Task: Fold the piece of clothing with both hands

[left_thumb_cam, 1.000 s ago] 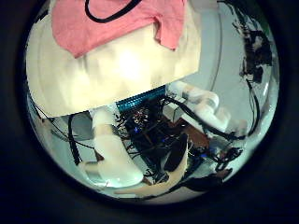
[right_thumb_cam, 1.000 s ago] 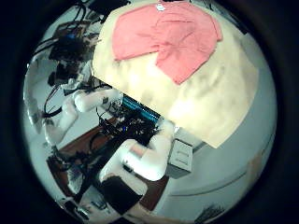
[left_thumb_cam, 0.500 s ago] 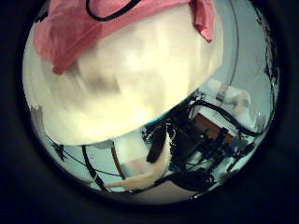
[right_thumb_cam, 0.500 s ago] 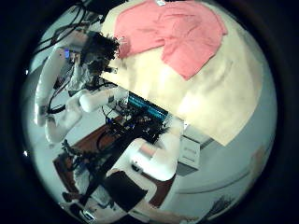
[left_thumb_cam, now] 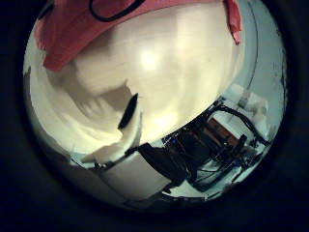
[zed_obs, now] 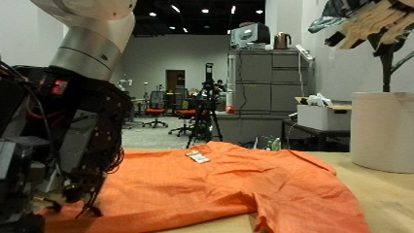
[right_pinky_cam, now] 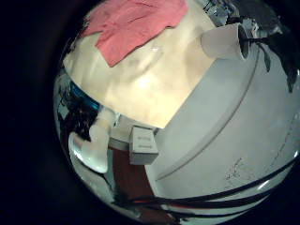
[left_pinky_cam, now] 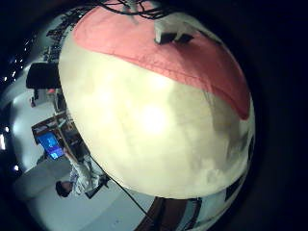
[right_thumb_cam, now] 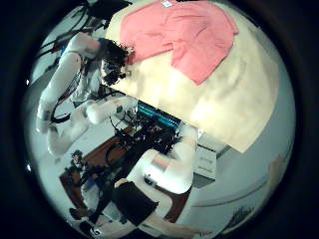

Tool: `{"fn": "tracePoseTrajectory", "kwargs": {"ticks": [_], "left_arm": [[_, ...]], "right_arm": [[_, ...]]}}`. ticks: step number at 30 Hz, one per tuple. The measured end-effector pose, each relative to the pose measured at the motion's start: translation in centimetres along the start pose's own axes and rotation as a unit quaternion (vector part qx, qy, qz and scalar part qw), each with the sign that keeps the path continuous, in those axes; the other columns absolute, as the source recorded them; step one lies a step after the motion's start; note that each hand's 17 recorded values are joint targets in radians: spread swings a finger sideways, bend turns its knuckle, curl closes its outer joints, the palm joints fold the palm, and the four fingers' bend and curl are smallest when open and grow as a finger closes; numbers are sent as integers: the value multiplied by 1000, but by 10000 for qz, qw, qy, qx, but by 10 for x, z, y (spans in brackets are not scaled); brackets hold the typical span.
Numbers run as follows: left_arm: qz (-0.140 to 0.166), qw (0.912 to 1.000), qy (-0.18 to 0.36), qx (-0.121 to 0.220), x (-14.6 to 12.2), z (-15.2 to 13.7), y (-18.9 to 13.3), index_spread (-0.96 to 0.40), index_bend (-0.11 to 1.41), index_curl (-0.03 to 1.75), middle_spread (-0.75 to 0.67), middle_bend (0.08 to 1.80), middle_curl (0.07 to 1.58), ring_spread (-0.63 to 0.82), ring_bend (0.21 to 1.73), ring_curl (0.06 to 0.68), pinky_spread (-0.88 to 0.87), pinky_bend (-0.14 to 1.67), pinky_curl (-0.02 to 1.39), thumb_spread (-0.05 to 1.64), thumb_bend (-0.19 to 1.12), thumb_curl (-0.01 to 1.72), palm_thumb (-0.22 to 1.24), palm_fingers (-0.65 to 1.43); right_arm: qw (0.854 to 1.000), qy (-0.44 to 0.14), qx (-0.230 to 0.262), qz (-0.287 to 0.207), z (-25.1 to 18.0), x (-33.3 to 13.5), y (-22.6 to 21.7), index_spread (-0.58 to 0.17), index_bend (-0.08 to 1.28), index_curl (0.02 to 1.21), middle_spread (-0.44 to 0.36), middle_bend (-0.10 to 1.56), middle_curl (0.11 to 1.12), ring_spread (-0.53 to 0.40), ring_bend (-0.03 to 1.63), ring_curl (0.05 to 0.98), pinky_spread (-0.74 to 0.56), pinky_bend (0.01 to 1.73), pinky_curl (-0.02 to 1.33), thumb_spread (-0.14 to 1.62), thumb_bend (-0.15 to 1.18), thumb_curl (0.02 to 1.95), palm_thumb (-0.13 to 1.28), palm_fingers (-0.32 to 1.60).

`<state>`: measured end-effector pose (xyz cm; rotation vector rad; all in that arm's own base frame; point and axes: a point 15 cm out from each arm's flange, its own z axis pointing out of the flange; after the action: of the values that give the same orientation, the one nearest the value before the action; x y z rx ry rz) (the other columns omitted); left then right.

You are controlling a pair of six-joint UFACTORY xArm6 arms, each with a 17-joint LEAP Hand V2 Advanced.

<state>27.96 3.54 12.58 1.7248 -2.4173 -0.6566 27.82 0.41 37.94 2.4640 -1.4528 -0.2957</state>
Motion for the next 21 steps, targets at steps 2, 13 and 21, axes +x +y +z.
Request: {"fn": "tracePoseTrajectory", "kwargs": {"ticks": [2,13,21], "left_arm": [[-51,10000,12,10,-3,-1,-1,52,159,277,-88,463,398,185,538,211,97,332,310,1044,15,339,525,498],[-156,9998,46,77,-17,-11,-3,-334,231,331,-489,825,545,-451,656,259,-631,737,417,1278,188,478,882,1174],[-222,9997,80,-118,-33,-23,10,-458,269,418,-519,966,608,-559,807,341,-743,788,432,1397,197,542,870,1161]], "right_arm": [[10000,2,4,12,0,0,0,-264,183,329,162,183,283,273,191,233,374,243,323,1056,-23,253,124,69],[10000,1,-23,29,0,-1,3,-265,186,330,157,186,284,268,192,234,375,238,324,1060,-23,252,126,89],[9999,-43,-149,3,12,-4,6,-264,161,317,125,193,298,245,228,245,365,221,319,1075,-20,251,144,169]]}}
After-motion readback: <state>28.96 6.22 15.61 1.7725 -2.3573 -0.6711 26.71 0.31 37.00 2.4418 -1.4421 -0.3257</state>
